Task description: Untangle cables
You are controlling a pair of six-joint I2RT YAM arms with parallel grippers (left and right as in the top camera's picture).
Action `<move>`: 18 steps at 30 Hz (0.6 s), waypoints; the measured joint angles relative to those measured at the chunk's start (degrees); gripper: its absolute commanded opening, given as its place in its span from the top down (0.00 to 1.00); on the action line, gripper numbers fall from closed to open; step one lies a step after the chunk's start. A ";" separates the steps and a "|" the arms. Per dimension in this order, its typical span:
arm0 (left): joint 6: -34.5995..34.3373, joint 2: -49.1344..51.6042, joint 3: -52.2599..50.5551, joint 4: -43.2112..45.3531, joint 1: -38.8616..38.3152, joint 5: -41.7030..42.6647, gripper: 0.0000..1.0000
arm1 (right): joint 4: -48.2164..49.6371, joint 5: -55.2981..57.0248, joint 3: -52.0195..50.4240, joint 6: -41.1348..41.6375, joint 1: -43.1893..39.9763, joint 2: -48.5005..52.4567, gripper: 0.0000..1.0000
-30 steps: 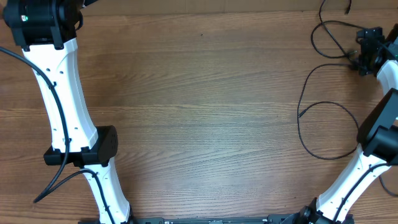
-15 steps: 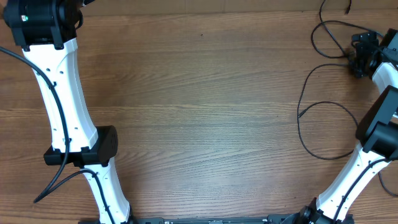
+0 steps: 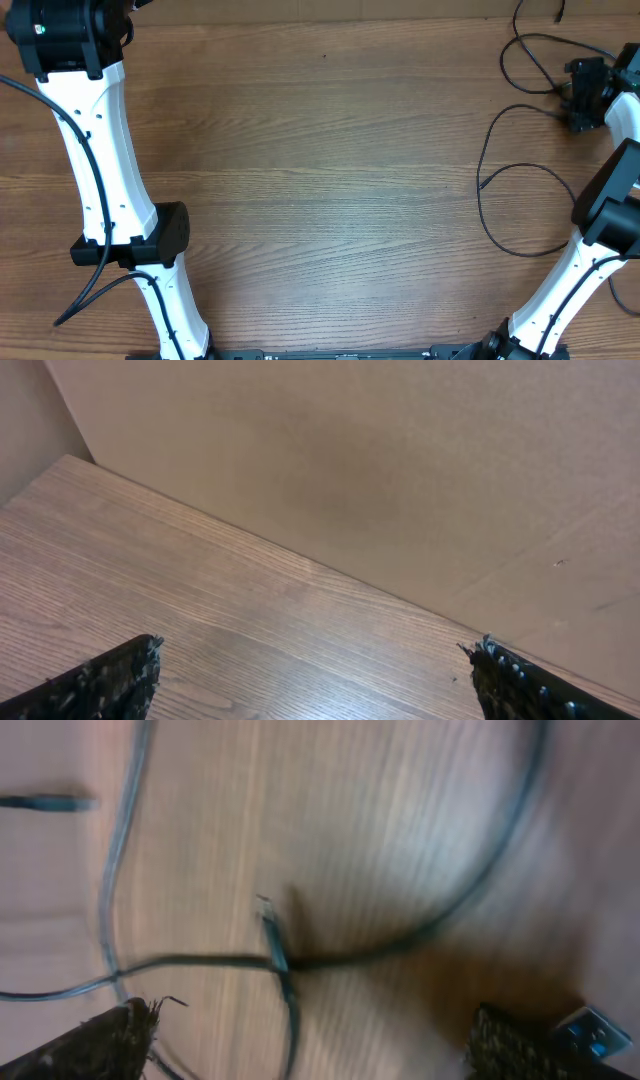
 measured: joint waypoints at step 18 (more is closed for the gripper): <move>0.90 0.00 0.00 0.00 0.00 -1.49 0.00 | -25.42 3.65 7.56 0.31 -0.02 0.55 0.00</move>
